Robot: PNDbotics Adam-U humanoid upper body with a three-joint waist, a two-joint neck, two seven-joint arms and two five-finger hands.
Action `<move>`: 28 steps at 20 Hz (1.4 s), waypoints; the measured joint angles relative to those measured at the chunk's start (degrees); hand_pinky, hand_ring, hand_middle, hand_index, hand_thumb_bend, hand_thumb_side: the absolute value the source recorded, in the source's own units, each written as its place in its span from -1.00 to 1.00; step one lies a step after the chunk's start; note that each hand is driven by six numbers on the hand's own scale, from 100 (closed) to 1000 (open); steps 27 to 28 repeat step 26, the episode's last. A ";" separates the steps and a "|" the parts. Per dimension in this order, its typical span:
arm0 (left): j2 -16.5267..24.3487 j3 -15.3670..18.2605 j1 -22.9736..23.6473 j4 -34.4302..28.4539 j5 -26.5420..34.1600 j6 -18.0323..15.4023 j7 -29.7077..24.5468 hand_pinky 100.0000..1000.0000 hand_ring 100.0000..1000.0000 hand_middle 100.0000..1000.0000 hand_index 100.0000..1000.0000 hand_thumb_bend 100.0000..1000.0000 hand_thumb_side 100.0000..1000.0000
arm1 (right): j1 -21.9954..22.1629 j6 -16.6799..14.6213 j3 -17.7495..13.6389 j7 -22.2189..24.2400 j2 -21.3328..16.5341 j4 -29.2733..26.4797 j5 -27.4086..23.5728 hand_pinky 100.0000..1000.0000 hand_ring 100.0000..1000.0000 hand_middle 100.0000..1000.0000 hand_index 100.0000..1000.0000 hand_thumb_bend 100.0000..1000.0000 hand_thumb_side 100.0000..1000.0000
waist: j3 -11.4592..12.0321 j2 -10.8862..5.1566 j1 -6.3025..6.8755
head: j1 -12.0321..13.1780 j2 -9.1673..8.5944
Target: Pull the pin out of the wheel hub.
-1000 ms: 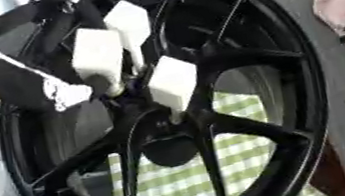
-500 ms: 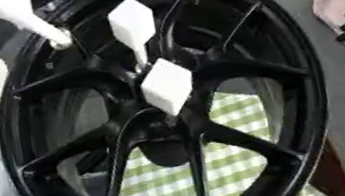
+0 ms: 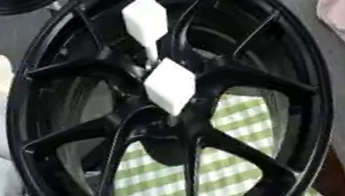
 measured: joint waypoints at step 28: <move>-26.41 -2.61 -1.42 -18.02 1.97 -5.67 7.19 0.06 0.13 -0.02 0.27 0.35 -0.19 | -1.93 -0.21 0.38 0.26 -0.01 -0.97 -1.30 0.75 0.18 0.09 0.36 -0.66 -0.24 | -1.04 -0.74 -1.43 | 1.00 -0.24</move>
